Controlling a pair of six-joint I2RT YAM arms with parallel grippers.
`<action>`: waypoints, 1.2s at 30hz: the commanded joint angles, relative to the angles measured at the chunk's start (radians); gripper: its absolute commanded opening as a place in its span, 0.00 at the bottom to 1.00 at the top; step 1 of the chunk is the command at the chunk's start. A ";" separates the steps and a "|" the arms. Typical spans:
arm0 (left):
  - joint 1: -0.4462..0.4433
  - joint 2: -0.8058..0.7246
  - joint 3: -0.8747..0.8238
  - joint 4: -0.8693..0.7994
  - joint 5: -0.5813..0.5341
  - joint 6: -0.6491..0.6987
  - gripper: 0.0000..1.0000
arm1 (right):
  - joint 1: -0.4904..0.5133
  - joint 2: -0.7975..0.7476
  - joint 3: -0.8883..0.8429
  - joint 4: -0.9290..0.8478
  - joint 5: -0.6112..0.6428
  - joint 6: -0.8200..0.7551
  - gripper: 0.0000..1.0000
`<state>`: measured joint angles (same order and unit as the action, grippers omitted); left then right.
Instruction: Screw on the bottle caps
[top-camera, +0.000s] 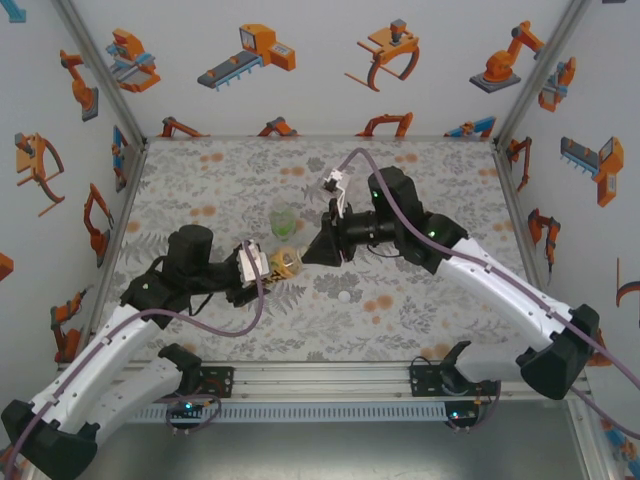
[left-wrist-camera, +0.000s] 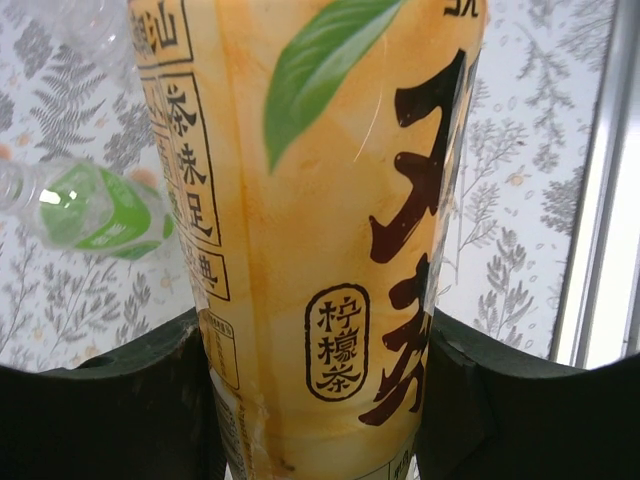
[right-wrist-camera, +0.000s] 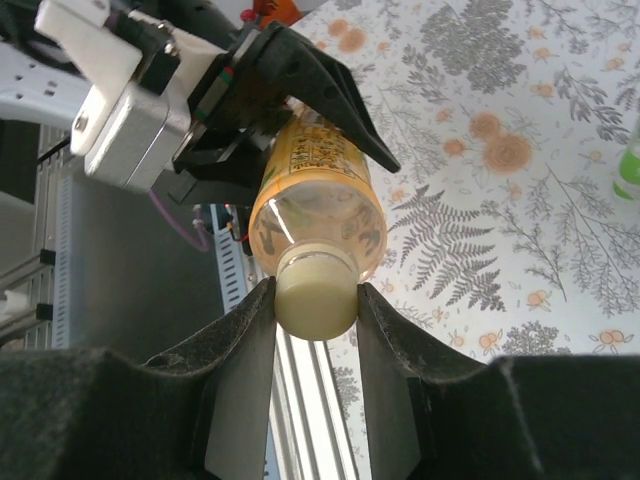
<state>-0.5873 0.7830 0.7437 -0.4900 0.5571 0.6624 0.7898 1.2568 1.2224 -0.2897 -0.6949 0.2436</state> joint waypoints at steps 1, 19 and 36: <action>-0.010 -0.010 0.003 0.074 0.155 0.034 0.00 | 0.015 -0.029 -0.015 0.062 -0.054 -0.007 0.22; -0.015 -0.045 0.008 0.109 -0.079 -0.003 0.00 | 0.017 0.055 0.050 0.050 0.029 0.215 0.21; -0.020 -0.118 -0.017 0.160 -0.104 0.007 0.00 | 0.018 0.142 0.159 0.058 0.058 0.737 0.50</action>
<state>-0.6018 0.6735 0.7315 -0.4076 0.3759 0.6540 0.7963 1.3983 1.3441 -0.2462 -0.6094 0.9039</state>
